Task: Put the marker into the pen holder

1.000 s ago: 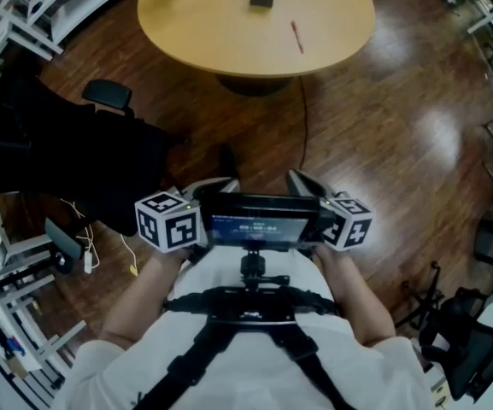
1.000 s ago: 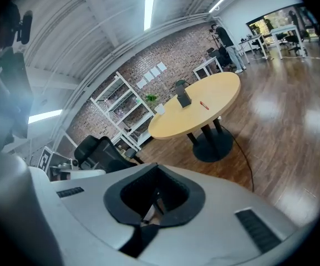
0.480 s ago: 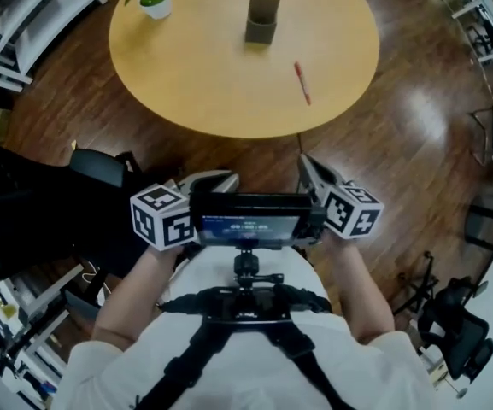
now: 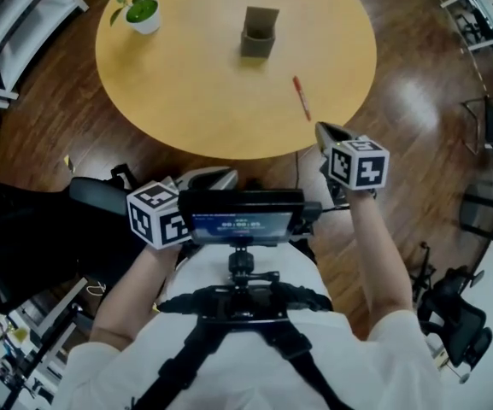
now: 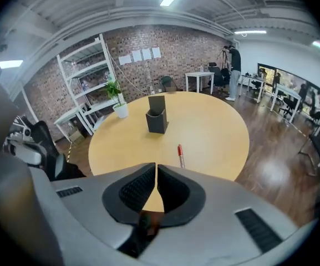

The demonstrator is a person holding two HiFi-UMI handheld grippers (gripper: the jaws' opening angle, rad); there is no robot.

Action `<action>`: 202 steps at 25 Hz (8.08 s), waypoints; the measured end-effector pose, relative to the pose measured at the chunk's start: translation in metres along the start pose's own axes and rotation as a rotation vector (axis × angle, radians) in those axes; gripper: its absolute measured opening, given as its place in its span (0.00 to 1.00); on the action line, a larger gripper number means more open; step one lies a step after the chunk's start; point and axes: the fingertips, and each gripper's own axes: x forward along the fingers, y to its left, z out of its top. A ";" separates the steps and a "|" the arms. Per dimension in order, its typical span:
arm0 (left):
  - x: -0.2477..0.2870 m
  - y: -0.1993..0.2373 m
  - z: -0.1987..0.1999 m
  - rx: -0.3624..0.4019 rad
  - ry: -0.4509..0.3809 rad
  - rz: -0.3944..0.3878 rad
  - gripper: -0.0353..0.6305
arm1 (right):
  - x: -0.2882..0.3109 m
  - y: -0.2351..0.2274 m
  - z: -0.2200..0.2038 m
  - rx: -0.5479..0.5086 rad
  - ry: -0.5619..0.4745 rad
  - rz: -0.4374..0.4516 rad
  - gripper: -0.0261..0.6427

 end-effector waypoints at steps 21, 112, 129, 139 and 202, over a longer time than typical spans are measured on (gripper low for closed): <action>0.022 0.018 0.030 -0.027 -0.050 0.135 0.04 | 0.151 -0.071 0.035 -0.218 0.324 0.027 0.12; 0.010 0.021 0.026 -0.081 -0.107 0.235 0.04 | 0.220 -0.041 0.015 -0.219 0.625 0.091 0.14; 0.008 0.023 0.032 -0.073 -0.121 0.222 0.04 | 0.191 -0.037 0.068 -0.209 0.287 0.133 0.09; 0.004 0.030 0.042 -0.064 -0.143 0.226 0.04 | 0.130 -0.019 0.169 -0.169 -0.206 0.145 0.09; 0.020 0.017 0.050 -0.030 -0.139 0.167 0.04 | 0.035 -0.009 0.079 -0.046 -0.316 0.095 0.19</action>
